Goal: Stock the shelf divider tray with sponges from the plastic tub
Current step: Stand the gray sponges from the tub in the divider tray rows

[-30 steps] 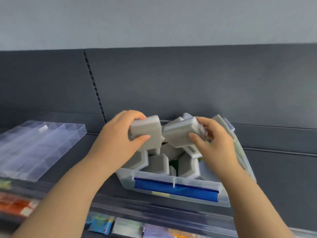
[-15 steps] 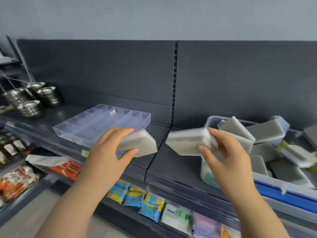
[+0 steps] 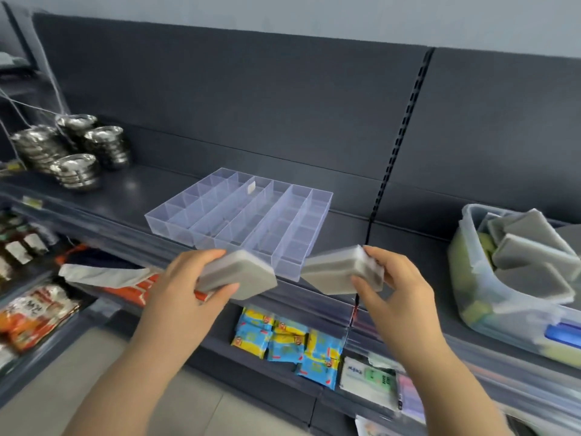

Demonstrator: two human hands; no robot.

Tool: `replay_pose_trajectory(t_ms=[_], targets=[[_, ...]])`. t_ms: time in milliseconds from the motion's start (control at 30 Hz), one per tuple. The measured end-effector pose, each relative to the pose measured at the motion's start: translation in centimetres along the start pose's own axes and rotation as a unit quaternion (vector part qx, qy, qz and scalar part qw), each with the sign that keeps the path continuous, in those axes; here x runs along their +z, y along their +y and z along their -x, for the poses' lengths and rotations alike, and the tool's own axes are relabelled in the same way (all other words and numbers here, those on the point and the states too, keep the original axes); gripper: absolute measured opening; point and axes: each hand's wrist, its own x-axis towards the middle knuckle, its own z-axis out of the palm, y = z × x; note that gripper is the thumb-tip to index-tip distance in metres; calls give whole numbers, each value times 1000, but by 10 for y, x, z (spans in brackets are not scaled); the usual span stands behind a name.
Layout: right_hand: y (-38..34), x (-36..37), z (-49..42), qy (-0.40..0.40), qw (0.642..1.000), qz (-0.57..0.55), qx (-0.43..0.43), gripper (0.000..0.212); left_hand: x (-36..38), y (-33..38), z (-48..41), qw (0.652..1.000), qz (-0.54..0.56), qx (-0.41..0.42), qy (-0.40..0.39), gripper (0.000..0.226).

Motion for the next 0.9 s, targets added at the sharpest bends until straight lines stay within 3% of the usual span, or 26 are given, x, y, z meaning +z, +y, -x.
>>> replay_pose_trajectory(t_ms=[200,600,900], targets=[[7,31,-35,3,1000,-7,11,48,25,-26,-31,998,56,-5,-16,52],[62,78,-192,72,994,-47,66,38,67,-70,-178,999,-3,35,-31,50],[87,128,-287,-23,994,95,46,42,94,-116,-231,999,20,2,-49,51]])
